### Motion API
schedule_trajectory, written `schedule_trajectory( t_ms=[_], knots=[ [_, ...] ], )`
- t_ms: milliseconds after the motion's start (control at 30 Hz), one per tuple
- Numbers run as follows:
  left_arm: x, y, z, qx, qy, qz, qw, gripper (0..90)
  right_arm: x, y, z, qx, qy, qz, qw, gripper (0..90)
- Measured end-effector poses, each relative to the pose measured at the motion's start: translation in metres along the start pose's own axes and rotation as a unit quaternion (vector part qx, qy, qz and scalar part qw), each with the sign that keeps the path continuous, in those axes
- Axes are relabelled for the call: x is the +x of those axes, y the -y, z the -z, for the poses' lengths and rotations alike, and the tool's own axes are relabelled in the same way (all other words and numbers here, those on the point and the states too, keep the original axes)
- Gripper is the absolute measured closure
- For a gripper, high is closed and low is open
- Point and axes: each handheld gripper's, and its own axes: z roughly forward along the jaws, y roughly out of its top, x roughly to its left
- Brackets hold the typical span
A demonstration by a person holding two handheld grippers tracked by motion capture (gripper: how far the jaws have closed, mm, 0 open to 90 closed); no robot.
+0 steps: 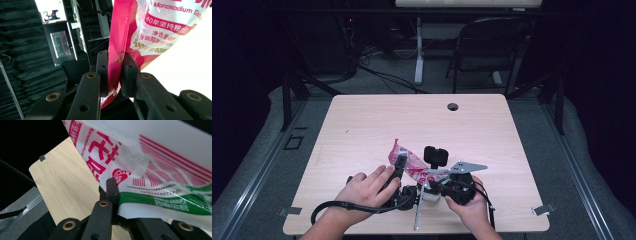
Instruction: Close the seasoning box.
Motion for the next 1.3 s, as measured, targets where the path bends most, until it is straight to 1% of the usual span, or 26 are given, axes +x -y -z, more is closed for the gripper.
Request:
schedule_trajectory(
  t_ms=[133, 167, 233, 333, 500, 533, 700, 767, 833, 900, 933, 1000, 1033, 1133, 1300],
  knots=[
    [0.0004, -0.0001, 0.0001, 0.001, 0.001, -0.002, 1.0, 80.4, -0.0006, -0.0001, 0.0006, -0.002, 0.001, 0.001, 1.0, 90.0],
    [0.0008, 0.0003, 0.0004, 0.001, 0.001, 0.0, 1.0, 80.4, -0.0005, -0.0002, 0.0008, -0.004, 0.0, -0.001, 1.0, 90.0],
    [0.0014, 0.0008, 0.0005, 0.002, 0.002, -0.002, 1.0, 80.4, -0.0001, -0.0003, 0.001, -0.01, 0.001, -0.002, 1.0, 90.0],
    [0.0015, 0.002, -0.0001, 0.004, 0.001, -0.001, 1.0, 80.0, 0.0008, -0.0009, 0.0022, -0.01, 0.004, 0.001, 0.9999, 90.0],
    [0.0019, 0.0032, 0.0009, 0.004, 0.003, 0.0, 1.0, 79.7, 0.0009, -0.0016, 0.0026, -0.011, 0.001, 0.002, 0.9999, 90.0],
    [0.0014, 0.0032, 0.001, 0.002, 0.001, 0.002, 1.0, 79.6, 0.001, -0.0016, 0.0026, -0.011, 0.001, 0.002, 0.9999, 90.0],
    [0.0013, 0.0005, 0.0032, -0.001, 0.0, -0.004, 1.0, 81.5, 0.001, -0.0012, 0.0022, -0.01, 0.004, 0.001, 0.9999, 90.0],
    [0.0008, -0.0009, 0.0037, -0.003, -0.001, -0.003, 1.0, 82.5, 0.0009, -0.0009, 0.0015, -0.009, 0.004, 0.002, 1.0, 90.0],
    [0.0003, -0.0026, 0.004, -0.002, -0.001, -0.009, 1.0, 83.0, 0.0003, -0.0004, 0.0008, -0.006, 0.004, 0.001, 1.0, 90.0],
    [-0.0008, -0.0032, 0.0037, -0.003, -0.001, -0.007, 1.0, 83.3, -0.0002, -0.0003, 0.0008, -0.003, 0.005, 0.002, 1.0, 90.0],
    [-0.0008, -0.0036, 0.0036, -0.003, 0.0, -0.01, 0.9999, 83.5, -0.0007, -0.0001, 0.0008, -0.002, 0.006, 0.002, 1.0, 90.0],
    [-0.0018, -0.0043, 0.0038, -0.004, 0.0, -0.01, 0.9999, 83.7, -0.0014, 0.0003, 0.0004, -0.003, 0.006, 0.0, 1.0, 90.0],
    [-0.0015, -0.0049, 0.0044, -0.002, -0.001, -0.015, 0.9999, 83.7, -0.0016, 0.0004, 0.0001, -0.002, 0.008, 0.0, 1.0, 90.0],
    [-0.0028, -0.0057, 0.0045, -0.003, 0.001, -0.013, 0.9999, 83.8, -0.0023, 0.0009, -0.0012, -0.002, 0.007, -0.004, 1.0, 90.0],
    [-0.0036, -0.0063, 0.0052, -0.003, 0.002, -0.016, 0.9999, 84.0, -0.0024, 0.0016, -0.0041, 0.0, 0.009, -0.005, 0.9999, 90.0]
  ],
)
